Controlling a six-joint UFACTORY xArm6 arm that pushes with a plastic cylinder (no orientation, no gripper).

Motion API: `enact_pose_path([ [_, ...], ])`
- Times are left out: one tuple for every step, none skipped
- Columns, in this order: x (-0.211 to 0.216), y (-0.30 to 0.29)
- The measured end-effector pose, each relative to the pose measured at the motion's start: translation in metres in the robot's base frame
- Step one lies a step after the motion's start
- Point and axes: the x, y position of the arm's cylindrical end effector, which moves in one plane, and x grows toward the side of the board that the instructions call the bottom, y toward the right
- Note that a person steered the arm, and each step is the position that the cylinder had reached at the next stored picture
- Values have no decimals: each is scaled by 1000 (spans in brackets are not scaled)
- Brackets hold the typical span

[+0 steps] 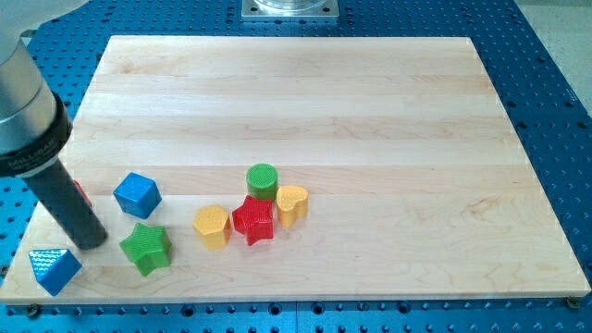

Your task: Push the blue triangle to the top left of the yellow hexagon

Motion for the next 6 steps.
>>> enact_pose_path([
  [3,-37],
  [2,-80],
  [33,-78],
  [53,-50],
  [32,23],
  [-8,83],
])
